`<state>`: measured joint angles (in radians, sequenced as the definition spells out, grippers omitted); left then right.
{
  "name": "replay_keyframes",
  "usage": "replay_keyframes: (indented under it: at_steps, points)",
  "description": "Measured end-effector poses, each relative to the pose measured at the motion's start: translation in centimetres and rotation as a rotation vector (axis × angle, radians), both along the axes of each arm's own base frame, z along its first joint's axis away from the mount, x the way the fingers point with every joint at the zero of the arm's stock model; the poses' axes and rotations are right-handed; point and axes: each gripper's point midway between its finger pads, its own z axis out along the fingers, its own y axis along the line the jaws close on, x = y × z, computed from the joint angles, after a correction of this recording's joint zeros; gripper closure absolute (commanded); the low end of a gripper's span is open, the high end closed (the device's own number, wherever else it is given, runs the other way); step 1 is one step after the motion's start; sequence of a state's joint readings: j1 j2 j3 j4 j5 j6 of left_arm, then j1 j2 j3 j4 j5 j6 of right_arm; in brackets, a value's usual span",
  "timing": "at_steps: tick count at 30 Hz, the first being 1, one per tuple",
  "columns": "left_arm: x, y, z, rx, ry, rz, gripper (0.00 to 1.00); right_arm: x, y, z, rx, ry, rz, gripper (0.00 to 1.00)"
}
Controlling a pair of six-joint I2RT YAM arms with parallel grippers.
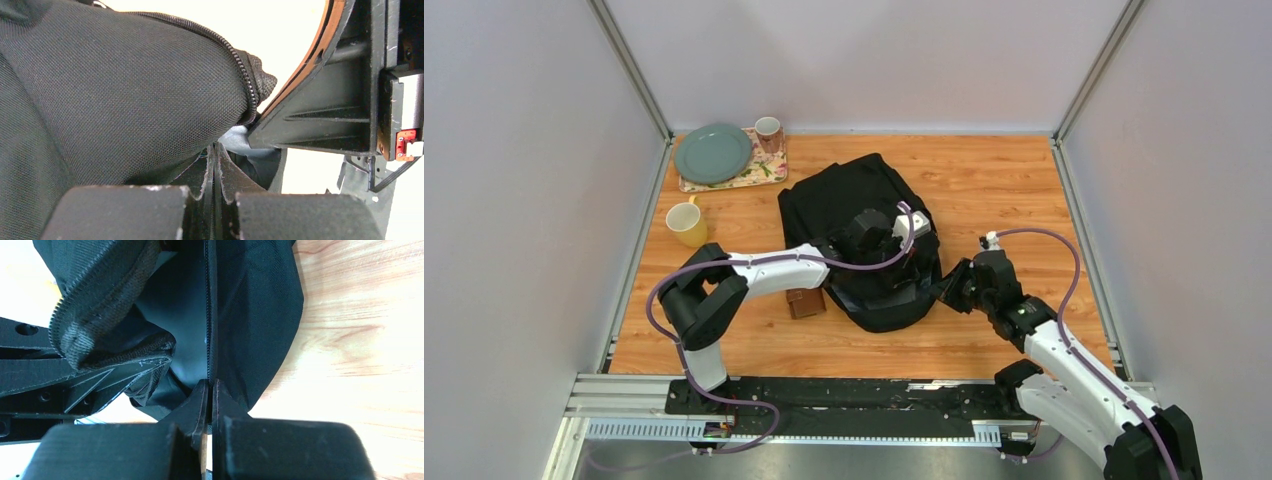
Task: Pack the student bag
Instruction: Adjust the student bag at the center of the board.
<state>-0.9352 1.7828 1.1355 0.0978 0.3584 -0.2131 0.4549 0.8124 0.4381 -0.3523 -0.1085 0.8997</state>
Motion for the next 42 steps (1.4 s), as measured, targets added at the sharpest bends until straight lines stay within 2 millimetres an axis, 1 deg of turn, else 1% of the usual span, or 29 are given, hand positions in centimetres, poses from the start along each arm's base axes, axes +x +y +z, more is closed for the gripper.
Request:
replay_keyframes:
  at_steps: [3,5,9,12,14,17,18,19,21,24,28,31,32,34,35,36,37,39,41,42]
  points:
    - [0.2,-0.2,0.0,-0.024,-0.027,-0.005,1.0,-0.1,0.0,-0.1,0.004,-0.002,0.003,1.0]
    - [-0.2,0.1,-0.7,-0.014,-0.021,-0.013,1.0,-0.2,0.1,-0.2,0.005,0.002,0.005,1.0]
    - [-1.0,1.2,-2.8,0.024,-0.001,-0.017,1.0,-0.4,0.3,-0.1,0.017,0.004,0.021,1.0]
    - [-2.1,2.6,-5.1,0.069,0.038,-0.022,1.0,-0.6,0.7,0.0,0.033,0.007,0.04,1.0]
    - [-2.8,3.2,-6.0,0.087,0.063,-0.032,1.0,-0.8,0.8,0.1,0.04,0.011,0.05,0.99]
    - [-3.2,3.3,-6.1,0.089,0.081,-0.043,1.0,-0.9,0.9,0.2,0.046,0.013,0.058,0.87]
    - [-3.4,3.3,-6.1,0.09,0.087,-0.046,1.0,-1.0,0.9,0.2,0.046,0.014,0.058,0.77]
    - [-3.5,3.4,-6.1,0.092,0.092,-0.049,1.0,-1.0,0.9,0.1,0.045,0.016,0.056,0.7]
    - [-3.9,3.6,-6.0,0.096,0.102,-0.054,1.0,-1.2,0.8,0.0,0.04,0.023,0.055,0.58]
    - [-4.6,4.2,-4.9,0.101,0.109,-0.064,1.0,-1.0,0.6,0.1,0.033,0.013,0.043,0.5]
    - [-5.0,4.9,-3.1,0.099,0.094,-0.066,1.0,-0.6,0.2,0.6,0.022,-0.01,0.02,0.46]
    - [-5.4,5.6,-2.4,0.099,0.083,-0.067,1.0,0.0,-0.2,1.2,0.003,-0.03,-0.001,0.43]
    - [-5.6,5.9,-2.5,0.107,0.084,-0.067,0.96,0.1,-0.3,1.4,0.0,-0.037,-0.007,0.42]
    - [-5.9,6.6,-3.0,0.132,0.093,-0.063,0.73,0.7,-0.4,2.1,-0.011,-0.055,-0.019,0.41]
    - [-6.0,6.9,-3.3,0.143,0.095,-0.063,0.55,1.0,-0.5,2.4,-0.015,-0.061,-0.025,0.41]
    - [-6.2,7.2,-3.6,0.159,0.101,-0.062,0.46,1.3,-0.6,2.6,-0.023,-0.064,-0.031,0.41]
    - [-6.3,7.6,-4.1,0.176,0.107,-0.059,0.41,1.7,-0.6,2.7,-0.029,-0.065,-0.034,0.41]
    - [-6.6,8.2,-4.7,0.201,0.122,-0.053,0.36,2.3,-0.7,2.7,-0.046,-0.057,-0.041,0.39]
    - [-6.9,8.8,-5.1,0.215,0.134,-0.048,0.25,3.0,-0.9,2.3,-0.067,-0.041,-0.045,0.38]
    - [-7.0,9.1,-5.1,0.219,0.132,-0.044,0.25,3.2,-1.1,1.9,-0.079,-0.03,-0.047,0.38]
